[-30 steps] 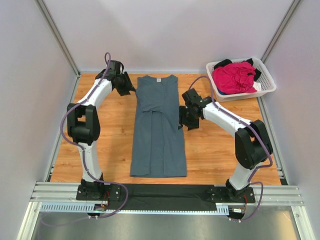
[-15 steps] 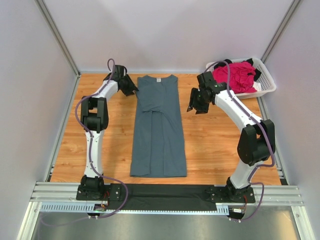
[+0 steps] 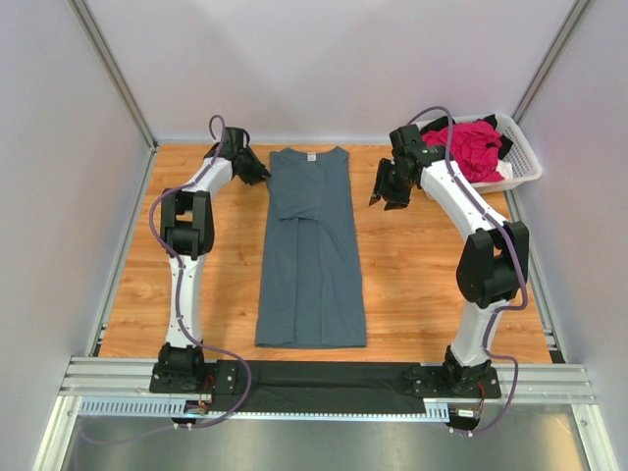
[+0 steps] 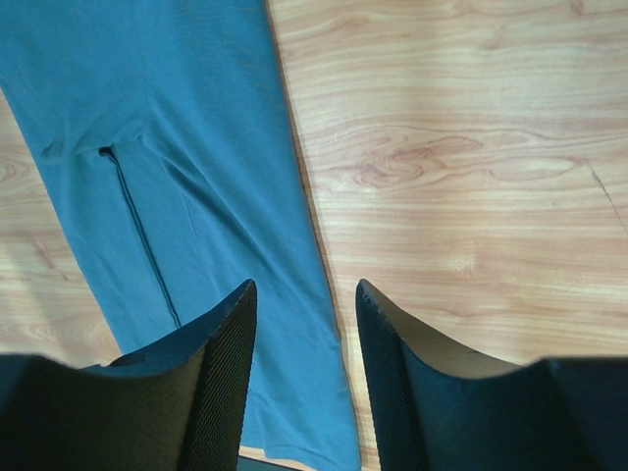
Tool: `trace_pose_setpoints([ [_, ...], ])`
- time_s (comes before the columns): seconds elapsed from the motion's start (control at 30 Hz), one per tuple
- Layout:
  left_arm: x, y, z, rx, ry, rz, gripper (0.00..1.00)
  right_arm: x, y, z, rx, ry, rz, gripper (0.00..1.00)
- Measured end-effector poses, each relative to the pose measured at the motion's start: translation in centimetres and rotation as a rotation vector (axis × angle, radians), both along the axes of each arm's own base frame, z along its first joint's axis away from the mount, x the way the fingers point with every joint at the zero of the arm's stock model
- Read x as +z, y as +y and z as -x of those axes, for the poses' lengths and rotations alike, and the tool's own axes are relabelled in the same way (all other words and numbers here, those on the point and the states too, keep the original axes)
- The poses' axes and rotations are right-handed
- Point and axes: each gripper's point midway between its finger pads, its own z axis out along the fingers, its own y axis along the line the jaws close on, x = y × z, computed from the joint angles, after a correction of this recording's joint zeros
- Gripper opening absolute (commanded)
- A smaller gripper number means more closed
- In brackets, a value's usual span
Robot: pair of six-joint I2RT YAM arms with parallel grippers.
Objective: Fold and stack the t-shirts
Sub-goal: Fold the tshirt
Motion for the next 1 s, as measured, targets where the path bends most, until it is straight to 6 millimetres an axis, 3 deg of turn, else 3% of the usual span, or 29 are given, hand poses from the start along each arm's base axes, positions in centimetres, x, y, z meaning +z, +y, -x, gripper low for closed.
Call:
trace_pose_setpoints([
  [0.13,-0.2,0.0,-0.1,0.006,0.001,0.001,0.09,-0.6,-0.1,-0.2,0.001,0.023,0.004,0.43],
  [0.17,-0.2,0.1,-0.1,0.009,0.001,-0.001,0.0,-0.6,-0.1,-0.2,0.001,0.028,0.005,0.42],
  [0.47,0.1,0.3,-0.1,-0.004,-0.022,-0.036,0.0,-1.1,0.2,-0.1,0.009,0.051,-0.005,0.4],
  [0.7,3.4,-0.2,-0.3,-0.037,-0.103,-0.078,0.0,-2.1,0.5,-0.1,0.016,0.078,-0.011,0.39],
  [0.8,4.5,-1.5,-0.5,-0.059,-0.138,-0.081,0.0,-2.3,0.5,-0.1,0.017,0.084,-0.012,0.38],
  [1.0,4.6,-5.1,0.3,-0.113,-0.152,-0.082,0.0,-2.5,0.6,0.0,0.023,0.087,-0.018,0.38],
])
